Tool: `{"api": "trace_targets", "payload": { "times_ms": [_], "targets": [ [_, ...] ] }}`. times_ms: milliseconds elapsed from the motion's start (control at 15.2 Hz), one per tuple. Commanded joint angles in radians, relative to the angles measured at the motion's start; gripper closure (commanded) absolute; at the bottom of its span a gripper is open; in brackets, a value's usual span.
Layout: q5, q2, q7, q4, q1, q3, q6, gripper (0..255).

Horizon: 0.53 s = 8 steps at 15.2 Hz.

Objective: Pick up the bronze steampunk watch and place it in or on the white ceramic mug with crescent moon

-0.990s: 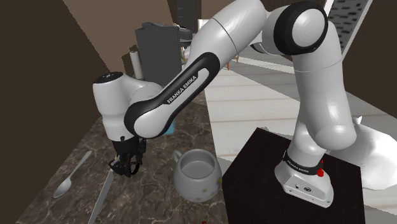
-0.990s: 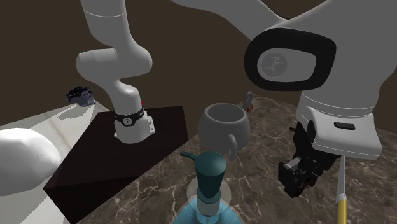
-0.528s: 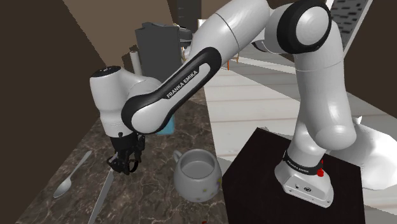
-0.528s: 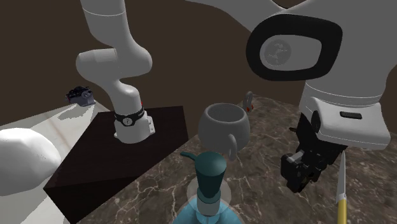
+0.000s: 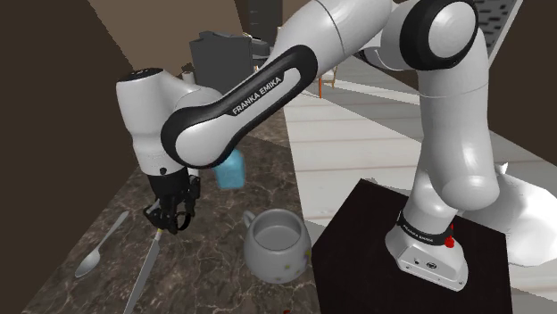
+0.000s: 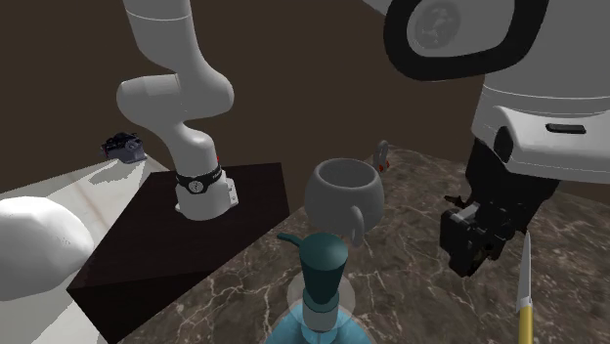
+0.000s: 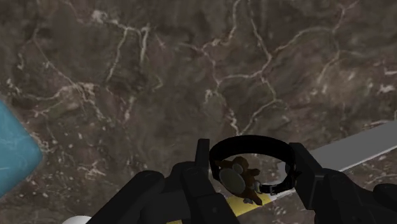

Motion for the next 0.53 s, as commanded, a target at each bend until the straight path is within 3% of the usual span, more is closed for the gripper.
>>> {"api": "trace_targets", "payload": {
  "times_ms": [0,462],
  "targets": [
    [0.007,-0.011,-0.003,0.015,-0.001,0.003,-0.025,255],
    [0.026,-0.042,-0.014,0.070,-0.005,0.012,-0.108,255]
  ]
}}
